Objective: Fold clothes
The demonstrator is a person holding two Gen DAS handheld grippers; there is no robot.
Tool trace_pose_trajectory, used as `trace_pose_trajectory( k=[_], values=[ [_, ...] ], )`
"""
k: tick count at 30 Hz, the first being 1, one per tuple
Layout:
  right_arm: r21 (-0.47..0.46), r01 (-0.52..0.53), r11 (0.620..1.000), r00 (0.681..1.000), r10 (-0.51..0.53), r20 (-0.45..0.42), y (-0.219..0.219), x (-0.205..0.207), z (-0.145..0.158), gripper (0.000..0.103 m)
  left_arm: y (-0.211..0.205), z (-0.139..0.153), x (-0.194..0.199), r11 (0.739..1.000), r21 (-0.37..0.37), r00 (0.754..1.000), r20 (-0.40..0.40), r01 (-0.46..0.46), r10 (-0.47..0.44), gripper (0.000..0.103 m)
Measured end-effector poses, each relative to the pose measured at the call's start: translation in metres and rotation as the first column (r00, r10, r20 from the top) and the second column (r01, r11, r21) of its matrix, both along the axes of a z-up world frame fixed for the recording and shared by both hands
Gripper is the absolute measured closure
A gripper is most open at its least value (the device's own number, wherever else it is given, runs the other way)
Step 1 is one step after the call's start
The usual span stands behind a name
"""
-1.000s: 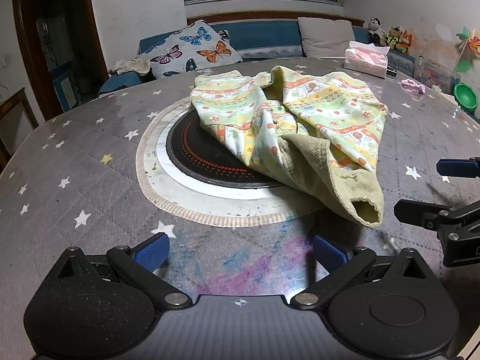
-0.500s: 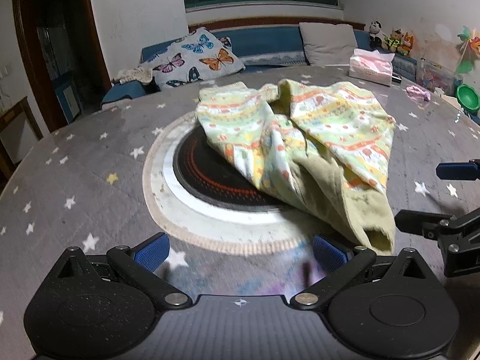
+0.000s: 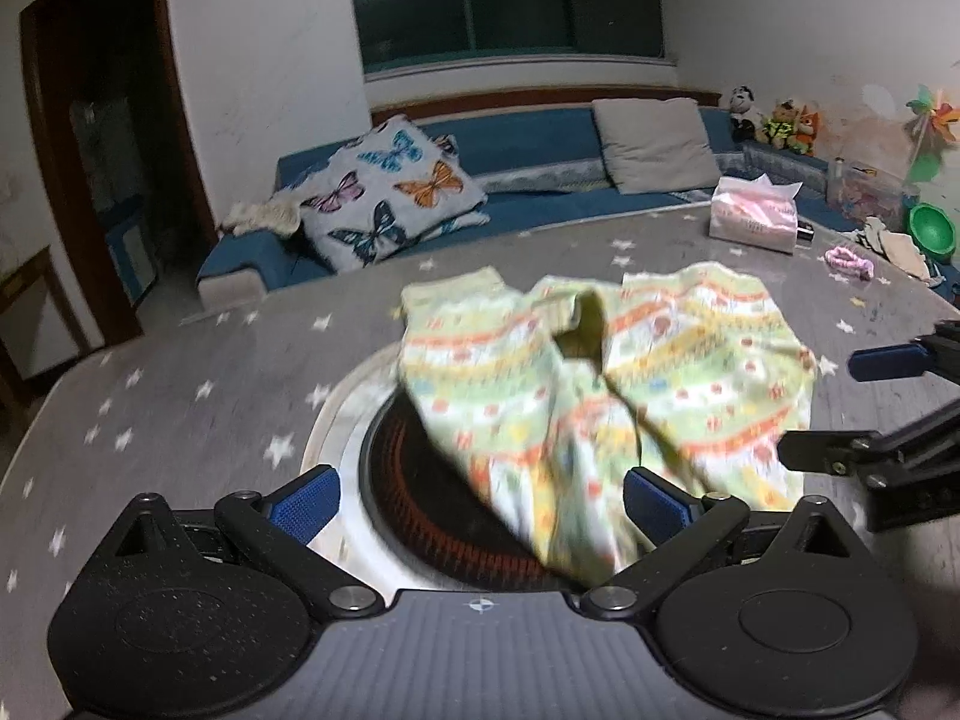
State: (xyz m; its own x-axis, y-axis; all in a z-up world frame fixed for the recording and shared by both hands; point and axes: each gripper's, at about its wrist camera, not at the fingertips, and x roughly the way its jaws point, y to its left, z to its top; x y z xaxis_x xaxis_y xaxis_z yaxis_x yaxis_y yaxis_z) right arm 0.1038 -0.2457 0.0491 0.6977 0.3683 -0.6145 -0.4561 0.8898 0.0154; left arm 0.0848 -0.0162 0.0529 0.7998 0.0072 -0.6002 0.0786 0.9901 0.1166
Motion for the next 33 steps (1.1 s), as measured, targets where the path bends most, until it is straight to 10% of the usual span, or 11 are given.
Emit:
trace_pose_trajectory(
  k=[18,26,29,33],
  values=[
    [-0.051,-0.082,0.995,0.996,0.08,-0.049,0.067,0.143,-0.016,0.029,-0.007,-0.011,0.079,0.996,0.006,0.995,-0.051,0.086,-0.086,0.013],
    [-0.037,-0.07,0.997,0.992,0.066,-0.109,0.064,0.173,-0.034,0.088,-0.012,-0.028,0.131,0.994,-0.003,0.988,-0.109,0.111,-0.11,0.019],
    [-0.014,-0.04,0.999,0.995,0.039,-0.096,0.05,0.171,-0.028,0.097,-0.018,-0.035,0.146,0.993,0.014,0.985,-0.129,0.12,-0.117,0.034],
    [0.017,0.008,1.0,0.998,-0.007,-0.064,0.025,0.162,-0.012,0.099,-0.01,-0.045,0.163,0.997,0.003,0.983,-0.168,0.076,-0.075,0.087]
  ],
)
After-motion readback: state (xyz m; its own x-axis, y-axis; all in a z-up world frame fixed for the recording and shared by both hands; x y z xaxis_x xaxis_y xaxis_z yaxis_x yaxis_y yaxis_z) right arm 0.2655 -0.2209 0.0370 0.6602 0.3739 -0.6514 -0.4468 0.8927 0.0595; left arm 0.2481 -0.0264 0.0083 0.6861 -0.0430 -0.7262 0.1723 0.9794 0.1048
